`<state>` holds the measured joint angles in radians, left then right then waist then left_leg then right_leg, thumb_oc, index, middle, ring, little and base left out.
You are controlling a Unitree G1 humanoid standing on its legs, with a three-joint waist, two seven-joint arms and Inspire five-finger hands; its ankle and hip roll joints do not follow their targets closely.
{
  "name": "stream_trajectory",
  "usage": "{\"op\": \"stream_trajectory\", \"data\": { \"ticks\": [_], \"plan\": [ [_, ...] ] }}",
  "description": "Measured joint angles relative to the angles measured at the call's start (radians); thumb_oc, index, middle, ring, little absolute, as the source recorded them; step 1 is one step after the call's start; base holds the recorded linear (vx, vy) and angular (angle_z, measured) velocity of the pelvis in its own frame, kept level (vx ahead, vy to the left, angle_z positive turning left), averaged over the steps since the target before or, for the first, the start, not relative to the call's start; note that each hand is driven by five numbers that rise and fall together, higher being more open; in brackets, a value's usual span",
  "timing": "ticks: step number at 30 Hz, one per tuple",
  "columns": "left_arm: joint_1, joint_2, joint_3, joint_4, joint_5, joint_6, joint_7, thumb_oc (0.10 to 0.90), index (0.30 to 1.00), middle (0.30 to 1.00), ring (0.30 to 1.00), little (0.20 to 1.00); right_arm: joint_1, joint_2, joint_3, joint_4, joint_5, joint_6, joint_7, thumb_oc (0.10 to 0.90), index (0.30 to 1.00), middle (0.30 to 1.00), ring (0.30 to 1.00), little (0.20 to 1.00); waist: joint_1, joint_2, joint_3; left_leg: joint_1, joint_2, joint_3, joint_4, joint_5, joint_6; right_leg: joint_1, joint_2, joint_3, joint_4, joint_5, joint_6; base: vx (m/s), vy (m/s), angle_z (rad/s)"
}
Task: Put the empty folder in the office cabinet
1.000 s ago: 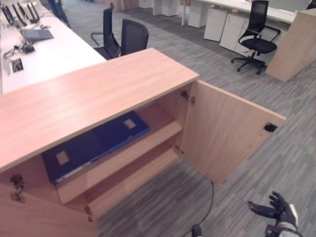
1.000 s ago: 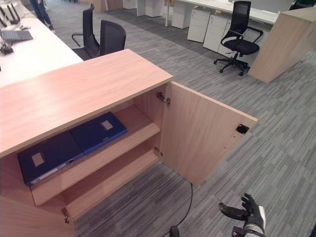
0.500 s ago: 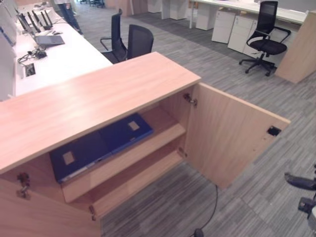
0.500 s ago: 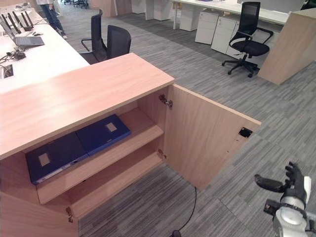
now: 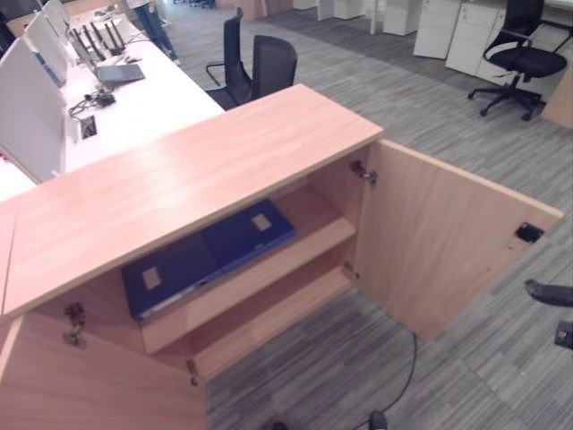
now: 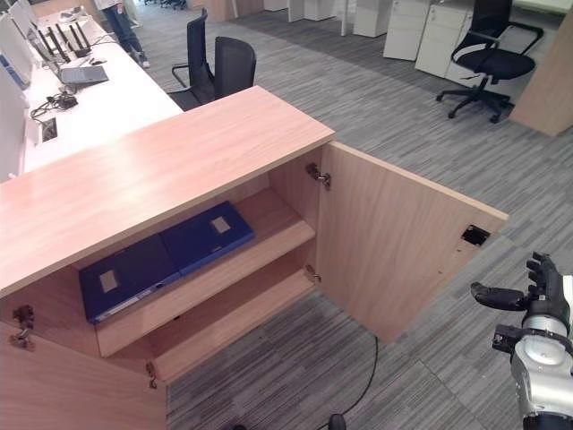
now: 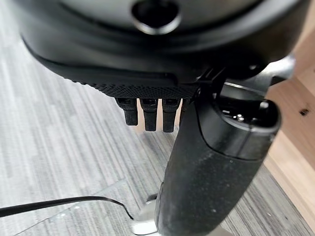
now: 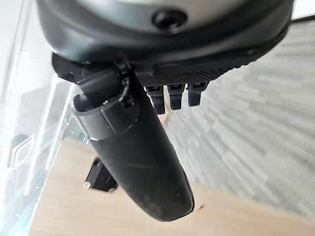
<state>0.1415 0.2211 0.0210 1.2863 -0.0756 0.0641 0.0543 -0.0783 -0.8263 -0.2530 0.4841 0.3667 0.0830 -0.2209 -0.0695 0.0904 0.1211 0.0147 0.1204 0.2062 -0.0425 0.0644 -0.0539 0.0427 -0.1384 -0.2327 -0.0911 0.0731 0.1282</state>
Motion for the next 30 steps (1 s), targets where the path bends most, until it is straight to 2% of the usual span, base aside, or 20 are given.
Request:
{"op": "stream_trajectory", "data": {
  "ticks": [4, 12, 17, 22, 27, 30],
  "plan": [
    [-0.001, 0.000, -0.009, -0.001, -0.024, -0.003, -0.001, 0.800, 0.900, 0.900, 0.900, 0.900, -0.066, -0.030, 0.046, 0.060, 0.031, -0.013, 0.011, 0.800, 0.900, 0.900, 0.900, 0.900, 0.017, -0.003, 0.002, -0.003, -0.002, -0.009, 0.002, 0.007, -0.008, 0.003, -0.001, -0.009, -0.002, -0.003, 0.005, 0.01, -0.043, 0.06],
    [-0.016, 0.000, -0.030, -0.002, -0.039, -0.022, -0.001, 0.800, 0.900, 0.900, 0.900, 0.900, -0.202, -0.102, 0.119, 0.163, 0.040, -0.017, 0.041, 0.800, 0.900, 0.900, 0.900, 0.900, 0.021, -0.001, 0.006, -0.013, -0.003, -0.024, 0.003, 0.011, -0.009, 0.004, -0.001, -0.026, 0.004, -0.008, 0.010, 0.00, -0.031, 0.06],
    [-0.022, 0.001, -0.038, -0.006, -0.040, -0.027, -0.001, 0.800, 0.900, 0.900, 0.900, 0.900, -0.301, -0.160, 0.161, 0.249, 0.053, -0.022, 0.045, 0.800, 0.900, 0.900, 0.900, 0.900, 0.023, 0.002, 0.030, -0.015, -0.004, -0.039, 0.006, 0.013, -0.011, 0.012, -0.002, -0.039, 0.004, -0.010, 0.009, 0.00, -0.017, 0.08],
    [-0.018, 0.001, -0.057, -0.007, -0.040, -0.028, -0.003, 0.800, 0.900, 0.900, 0.900, 0.900, -0.353, -0.192, 0.225, 0.280, 0.067, -0.021, 0.051, 0.800, 0.900, 0.900, 0.900, 0.900, 0.019, 0.007, 0.042, -0.015, -0.004, -0.048, 0.006, 0.013, -0.011, 0.018, -0.002, -0.049, 0.004, -0.016, 0.003, 0.00, -0.008, 0.06],
    [-0.016, 0.001, -0.056, -0.013, -0.040, -0.029, -0.003, 0.800, 0.900, 0.900, 0.900, 0.900, -0.357, -0.215, 0.244, 0.279, 0.066, -0.022, 0.080, 0.800, 0.900, 0.900, 0.900, 0.900, 0.017, 0.007, 0.048, -0.014, -0.003, -0.048, 0.005, 0.014, -0.013, 0.018, 0.000, -0.049, 0.004, -0.015, 0.005, 0.00, 0.000, 0.00],
    [-0.016, 0.002, -0.056, -0.024, -0.039, -0.029, -0.007, 0.800, 0.900, 0.900, 0.900, 0.900, -0.357, -0.251, 0.313, 0.279, 0.067, -0.021, 0.117, 0.800, 0.900, 0.900, 0.900, 0.900, 0.015, 0.001, 0.052, -0.013, -0.001, -0.048, 0.005, 0.016, -0.015, 0.020, 0.002, -0.049, 0.004, -0.014, 0.005, 0.00, -0.012, 0.00]
  ]
}}
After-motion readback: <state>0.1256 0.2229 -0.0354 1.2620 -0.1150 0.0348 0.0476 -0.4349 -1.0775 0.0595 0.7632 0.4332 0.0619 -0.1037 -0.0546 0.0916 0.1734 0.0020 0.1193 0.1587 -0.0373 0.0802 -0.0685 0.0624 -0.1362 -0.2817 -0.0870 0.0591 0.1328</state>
